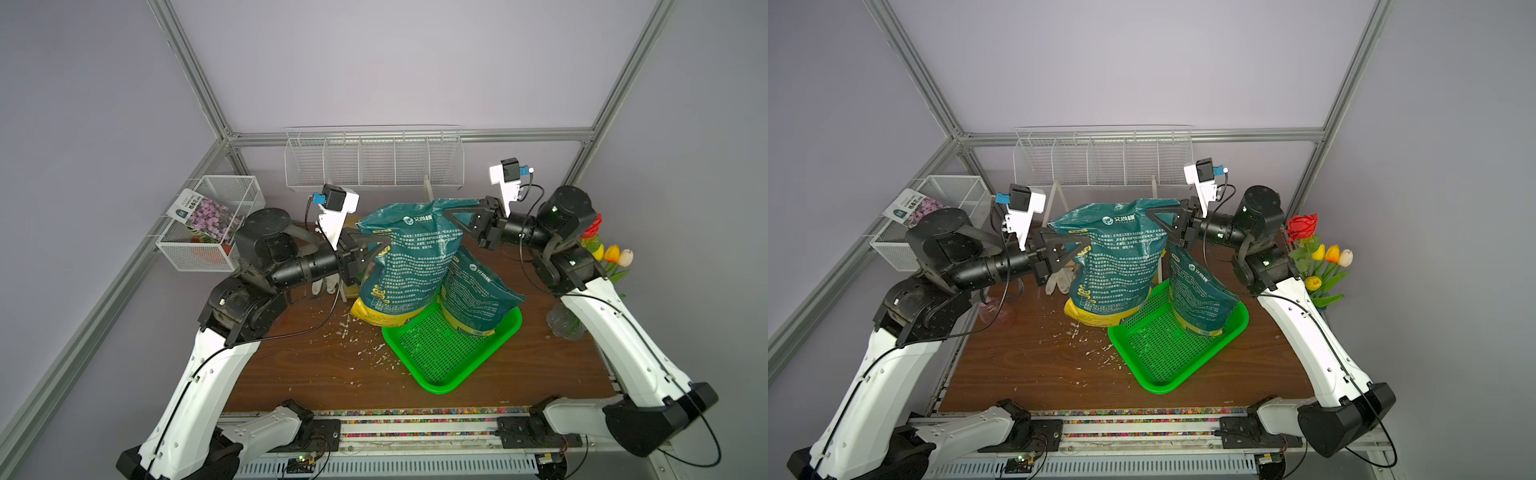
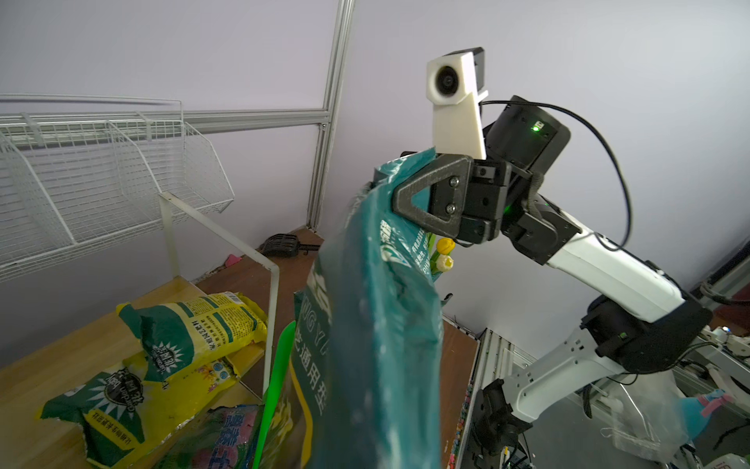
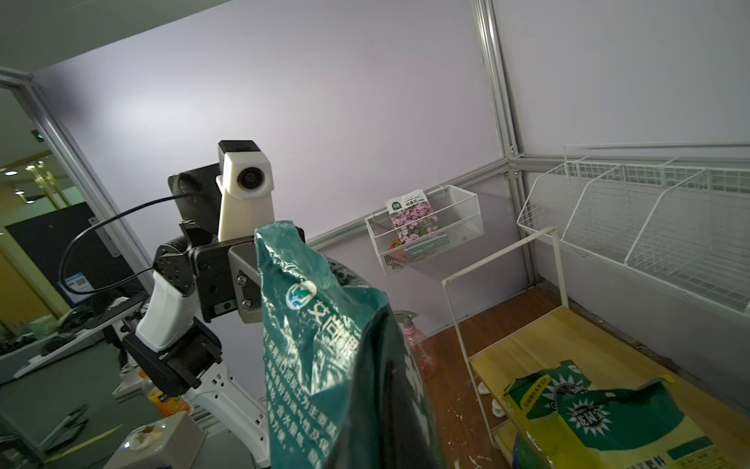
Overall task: Take down the fertilizer bag from the shelf
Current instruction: Place the fertilizer bag in the storage box.
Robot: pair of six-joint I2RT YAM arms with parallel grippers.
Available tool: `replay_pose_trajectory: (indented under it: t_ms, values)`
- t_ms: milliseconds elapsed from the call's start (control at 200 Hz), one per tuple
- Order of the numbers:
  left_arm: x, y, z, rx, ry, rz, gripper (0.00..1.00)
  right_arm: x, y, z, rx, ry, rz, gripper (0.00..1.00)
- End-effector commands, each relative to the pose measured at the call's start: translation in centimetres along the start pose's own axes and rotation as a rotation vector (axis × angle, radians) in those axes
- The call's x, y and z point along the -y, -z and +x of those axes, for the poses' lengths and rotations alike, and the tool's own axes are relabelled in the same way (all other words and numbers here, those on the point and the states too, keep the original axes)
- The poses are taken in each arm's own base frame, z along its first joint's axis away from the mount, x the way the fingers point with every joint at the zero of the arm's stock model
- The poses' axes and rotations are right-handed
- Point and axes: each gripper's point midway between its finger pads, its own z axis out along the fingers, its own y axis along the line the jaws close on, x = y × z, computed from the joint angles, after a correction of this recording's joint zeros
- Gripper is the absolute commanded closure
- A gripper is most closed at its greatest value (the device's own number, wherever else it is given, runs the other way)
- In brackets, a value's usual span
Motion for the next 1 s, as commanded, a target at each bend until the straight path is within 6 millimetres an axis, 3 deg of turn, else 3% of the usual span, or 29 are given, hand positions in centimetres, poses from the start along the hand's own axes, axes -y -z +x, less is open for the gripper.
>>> replay_pose_trajectory:
  t_ms: [0,220,350,600,995]
  values:
    - [0.6,1.2,-5.7,0.225,-0.121,-0.031,1.00,-2.8,1.1,-0.5,0.009,0.051,-0.020,1.00]
    - [-2.4,-2.4,-2.9,0.170,-0.016,-0.033,1.00,-5.6,1.7,2.1,-0.063,0.133,0.100,1.00]
    - [-3.3,-4.6,-1.0,0.130,0.032,-0.009,1.00,-6.2,2.3,4.0,-0.098,0.124,0.144,1.00]
    - [-2.6,-8.7,2.7,0.028,-0.015,-0.020,1.00,-6.5,2.9,8.0,-0.197,0.111,0.215,1.00]
    - [-2.1,-13.9,8.4,-0.074,0.078,0.063,1.00,-5.3,5.6,10.0,-0.211,0.111,0.344,1.00]
